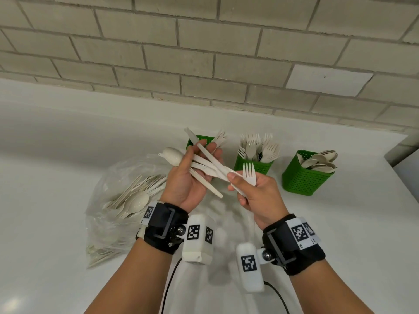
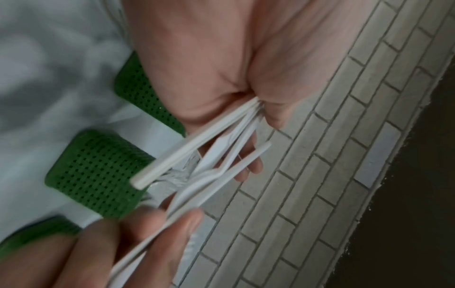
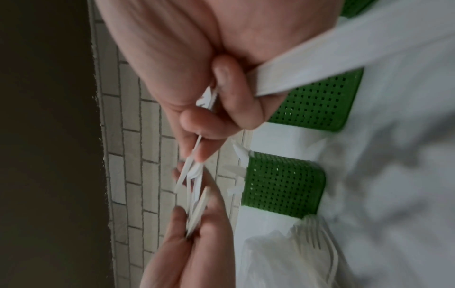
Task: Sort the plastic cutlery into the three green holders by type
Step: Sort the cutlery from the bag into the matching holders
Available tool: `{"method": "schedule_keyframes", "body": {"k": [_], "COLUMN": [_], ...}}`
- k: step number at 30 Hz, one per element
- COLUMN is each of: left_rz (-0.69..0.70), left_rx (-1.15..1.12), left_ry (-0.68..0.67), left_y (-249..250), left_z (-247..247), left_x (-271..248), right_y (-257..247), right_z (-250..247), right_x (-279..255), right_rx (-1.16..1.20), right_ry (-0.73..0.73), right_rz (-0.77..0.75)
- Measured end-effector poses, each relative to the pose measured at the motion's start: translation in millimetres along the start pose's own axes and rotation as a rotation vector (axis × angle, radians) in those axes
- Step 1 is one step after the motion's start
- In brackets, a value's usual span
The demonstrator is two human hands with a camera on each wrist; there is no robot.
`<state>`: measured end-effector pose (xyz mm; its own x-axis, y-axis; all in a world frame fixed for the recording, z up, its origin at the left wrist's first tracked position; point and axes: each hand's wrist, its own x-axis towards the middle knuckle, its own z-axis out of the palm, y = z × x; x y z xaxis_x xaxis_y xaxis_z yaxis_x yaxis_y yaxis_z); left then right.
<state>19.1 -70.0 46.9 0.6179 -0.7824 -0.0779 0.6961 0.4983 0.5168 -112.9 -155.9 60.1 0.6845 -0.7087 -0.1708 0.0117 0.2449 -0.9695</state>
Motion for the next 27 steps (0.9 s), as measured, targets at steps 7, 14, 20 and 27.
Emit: {"method": "schedule_keyframes", "body": {"k": [7, 14, 20, 27], "left_rz": [0.272, 0.520, 0.031, -0.191], "left_rx": [0.569, 1.816, 1.620, 0.905], "left_ry": [0.274, -0.465, -0.456, -0.143], "left_y": [38.0, 15.5, -21.5, -38.6], "left_z": [-13.9, 14.1, 0.7, 3.9], "left_x": [1.6, -5.3, -17.9, -21.5], "right_y": [-17.7, -30.3, -38.8, -24.6], "right_z": [-40.9, -47.1, -52.7, -52.2], "right_x": [8.9, 4.7, 0.7, 9.2], "right_rx": [-0.115, -0.464, -0.555, -0.008], "right_ry": [0.067, -0.148, -0.243, 0.032], "right_rz": [-0.044, -0.085, -0.108, -0.004]}}
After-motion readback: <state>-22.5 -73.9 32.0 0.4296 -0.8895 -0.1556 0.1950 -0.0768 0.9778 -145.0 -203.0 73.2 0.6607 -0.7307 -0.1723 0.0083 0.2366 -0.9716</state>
